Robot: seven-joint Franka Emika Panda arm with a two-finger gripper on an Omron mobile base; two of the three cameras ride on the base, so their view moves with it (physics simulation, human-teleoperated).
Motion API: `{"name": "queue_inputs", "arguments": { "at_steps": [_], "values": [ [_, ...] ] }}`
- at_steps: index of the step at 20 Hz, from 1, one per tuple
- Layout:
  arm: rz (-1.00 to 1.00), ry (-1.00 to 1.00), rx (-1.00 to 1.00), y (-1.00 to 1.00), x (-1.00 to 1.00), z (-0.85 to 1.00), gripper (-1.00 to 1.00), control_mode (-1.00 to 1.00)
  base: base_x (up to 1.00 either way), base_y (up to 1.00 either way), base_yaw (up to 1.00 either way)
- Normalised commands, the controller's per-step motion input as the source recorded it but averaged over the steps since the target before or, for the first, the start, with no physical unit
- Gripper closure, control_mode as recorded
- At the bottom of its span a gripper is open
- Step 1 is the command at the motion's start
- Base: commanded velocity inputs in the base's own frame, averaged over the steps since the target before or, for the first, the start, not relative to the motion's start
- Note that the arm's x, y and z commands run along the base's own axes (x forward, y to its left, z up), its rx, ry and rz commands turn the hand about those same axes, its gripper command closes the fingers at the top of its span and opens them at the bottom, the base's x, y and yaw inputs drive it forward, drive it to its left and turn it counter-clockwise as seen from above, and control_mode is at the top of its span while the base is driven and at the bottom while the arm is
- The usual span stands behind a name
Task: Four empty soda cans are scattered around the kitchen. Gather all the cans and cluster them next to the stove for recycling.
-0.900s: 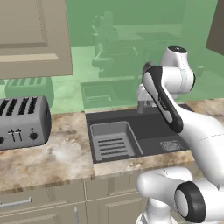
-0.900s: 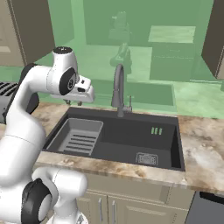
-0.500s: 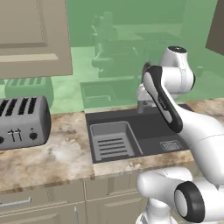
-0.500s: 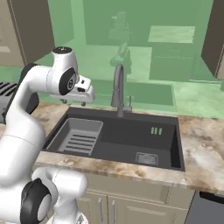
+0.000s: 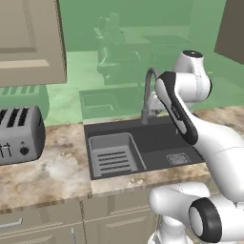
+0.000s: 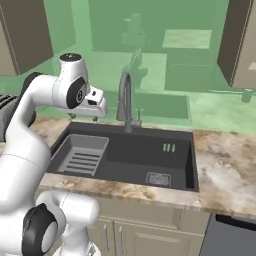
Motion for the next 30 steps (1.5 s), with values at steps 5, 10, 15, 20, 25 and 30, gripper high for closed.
{"name": "queue_inputs", "arguments": {
  "at_steps": [5,10,15,20,25,30],
  "values": [
    [0.00,0.00,0.00,0.00,0.00,0.00,-1.00,1.00,-0.27,-0.41,-0.08],
    [0.00,0.00,0.00,0.00,0.00,0.00,-1.00,1.00,-0.30,-0.35,-0.10],
    [0.00,0.00,0.00,0.00,0.00,0.00,-1.00,1.00,-0.29,-0.28,-0.07],
    [0.00,0.00,0.00,0.00,0.00,0.00,-1.00,1.00,0.02,-0.54,0.02],
    [0.00,0.00,0.00,0.00,0.00,0.00,-1.00,1.00,-0.06,-0.50,0.05],
    [0.00,0.00,0.00,0.00,0.00,0.00,-1.00,1.00,-0.17,-0.36,-0.01]
  ]
}}
